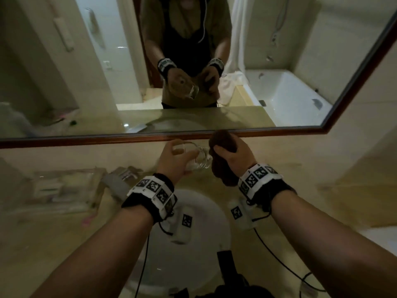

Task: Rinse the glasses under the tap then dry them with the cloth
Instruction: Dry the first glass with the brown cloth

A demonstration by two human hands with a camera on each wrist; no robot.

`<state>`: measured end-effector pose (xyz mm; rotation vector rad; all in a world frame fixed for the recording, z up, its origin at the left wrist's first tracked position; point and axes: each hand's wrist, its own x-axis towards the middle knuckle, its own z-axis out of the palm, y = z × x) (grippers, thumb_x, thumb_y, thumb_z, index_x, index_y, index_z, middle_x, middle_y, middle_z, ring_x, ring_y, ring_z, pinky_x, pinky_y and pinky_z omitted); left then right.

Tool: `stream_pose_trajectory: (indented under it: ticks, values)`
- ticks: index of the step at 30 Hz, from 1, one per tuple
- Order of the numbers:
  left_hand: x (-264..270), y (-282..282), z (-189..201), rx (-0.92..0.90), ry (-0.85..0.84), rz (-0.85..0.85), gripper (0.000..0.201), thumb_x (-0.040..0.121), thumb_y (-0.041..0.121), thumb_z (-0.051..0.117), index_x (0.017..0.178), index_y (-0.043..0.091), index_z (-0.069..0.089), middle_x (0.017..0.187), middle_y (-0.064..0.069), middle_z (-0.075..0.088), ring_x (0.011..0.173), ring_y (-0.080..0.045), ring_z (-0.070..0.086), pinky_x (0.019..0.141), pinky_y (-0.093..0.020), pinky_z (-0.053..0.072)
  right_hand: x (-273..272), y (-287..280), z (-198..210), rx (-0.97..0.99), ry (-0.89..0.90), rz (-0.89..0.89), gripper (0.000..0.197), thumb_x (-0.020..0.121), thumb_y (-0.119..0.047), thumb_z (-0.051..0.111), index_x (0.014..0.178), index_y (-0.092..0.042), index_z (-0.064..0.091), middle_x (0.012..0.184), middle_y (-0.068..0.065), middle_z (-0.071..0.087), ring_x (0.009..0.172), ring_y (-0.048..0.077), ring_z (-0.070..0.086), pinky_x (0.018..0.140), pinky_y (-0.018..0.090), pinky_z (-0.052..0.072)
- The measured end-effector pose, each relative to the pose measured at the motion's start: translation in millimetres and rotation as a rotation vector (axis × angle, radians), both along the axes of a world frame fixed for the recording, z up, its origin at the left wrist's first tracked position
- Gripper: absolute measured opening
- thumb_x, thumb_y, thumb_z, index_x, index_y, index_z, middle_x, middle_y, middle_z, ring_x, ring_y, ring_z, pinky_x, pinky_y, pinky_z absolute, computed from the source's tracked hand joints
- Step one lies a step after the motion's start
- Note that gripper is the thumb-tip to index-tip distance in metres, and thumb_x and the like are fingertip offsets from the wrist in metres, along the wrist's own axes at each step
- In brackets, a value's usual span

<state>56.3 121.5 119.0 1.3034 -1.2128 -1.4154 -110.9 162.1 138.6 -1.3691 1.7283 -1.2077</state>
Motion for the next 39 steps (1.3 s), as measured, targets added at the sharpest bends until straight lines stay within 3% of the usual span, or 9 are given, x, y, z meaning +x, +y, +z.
stream_pose_trajectory:
  ticks: [7,13,18,20,25,27,31,34,39]
  values:
    - [90.5,-5.8,39.6,-0.081,0.080,0.002,0.049,0.079,0.020,0.079,0.118,0.026,0.049,0.112,0.002,0.060,0.100,-0.021,0.063,0.079,-0.042,0.057,107.9,-29.8,32.7,-0.013,0.225,0.150,0.073,0.064,-0.077,0.056,0.112,-0.023,0.063,0.112,0.002,0.055,0.094,0.018,0.059,0.084,0.032,0.050]
    - [143.5,-8.7,49.7,-0.114,0.135,-0.043,0.060,0.078,0.016,0.078,0.129,0.026,0.047,0.115,0.002,0.059,0.102,-0.021,0.064,0.080,-0.046,0.059,142.6,-45.5,53.8,0.005,0.001,0.113,0.016,0.086,-0.034,0.066,0.090,-0.019,0.064,0.069,-0.003,0.065,0.053,0.004,0.062,0.049,0.015,0.047]
    - [165.5,-14.5,45.0,-0.045,0.353,-0.061,0.070,0.065,0.023,0.078,0.130,0.019,0.051,0.121,-0.011,0.061,0.100,-0.025,0.066,0.065,-0.036,0.058,151.1,-56.7,54.8,-0.047,-0.060,0.025,0.011,0.085,-0.033,0.068,0.087,-0.022,0.067,0.080,0.003,0.069,0.075,0.020,0.064,0.073,0.030,0.051]
    - [168.9,-19.1,44.7,0.002,0.460,-0.059,0.055,0.077,0.017,0.073,0.128,0.017,0.053,0.119,-0.015,0.062,0.097,-0.027,0.066,0.061,-0.035,0.058,151.0,-57.9,49.9,-0.096,-0.054,0.005,0.014,0.086,-0.026,0.067,0.099,-0.019,0.066,0.091,0.005,0.068,0.084,0.019,0.063,0.079,0.028,0.049]
    - [163.4,-27.6,44.1,0.055,0.569,-0.063,0.034,0.089,0.020,0.065,0.122,0.018,0.054,0.100,-0.007,0.066,0.080,-0.020,0.070,0.071,-0.040,0.058,154.9,-54.5,35.6,-0.204,-0.077,0.023,0.023,0.091,-0.014,0.060,0.109,-0.026,0.053,0.102,-0.006,0.061,0.097,0.012,0.057,0.090,0.023,0.045]
    - [157.5,-27.1,40.0,0.068,0.569,-0.042,0.039,0.088,0.020,0.067,0.123,0.018,0.053,0.095,-0.006,0.067,0.075,-0.018,0.071,0.073,-0.041,0.058,154.7,-52.5,36.0,-0.169,-0.102,0.038,0.018,0.096,-0.022,0.053,0.114,-0.027,0.053,0.104,-0.006,0.062,0.100,0.011,0.058,0.095,0.029,0.046]
    - [143.6,-22.8,27.9,0.038,0.536,-0.004,0.042,0.087,0.015,0.069,0.124,0.017,0.050,0.108,-0.006,0.064,0.090,-0.022,0.068,0.069,-0.039,0.059,150.9,-48.5,27.4,-0.072,0.062,0.073,0.045,0.097,-0.048,0.041,0.133,-0.024,0.051,0.131,0.000,0.055,0.120,0.012,0.050,0.108,0.032,0.035]
    - [136.8,-19.5,21.8,0.020,0.495,-0.002,0.042,0.088,0.016,0.069,0.125,0.017,0.049,0.109,-0.004,0.061,0.093,-0.020,0.065,0.077,-0.044,0.058,152.5,-44.2,17.3,-0.087,0.199,0.078,0.057,0.091,-0.056,0.033,0.134,-0.023,0.051,0.134,0.001,0.050,0.125,0.008,0.042,0.108,0.023,0.027]
    - [130.7,-15.3,20.3,0.082,0.548,0.015,0.042,0.086,0.019,0.070,0.123,0.019,0.049,0.101,-0.005,0.066,0.088,-0.020,0.066,0.070,-0.038,0.058,156.6,-36.7,10.9,-0.230,0.301,-0.057,0.032,0.097,-0.025,0.050,0.126,-0.017,0.058,0.127,0.003,0.047,0.112,0.003,0.041,0.089,-0.002,0.027]
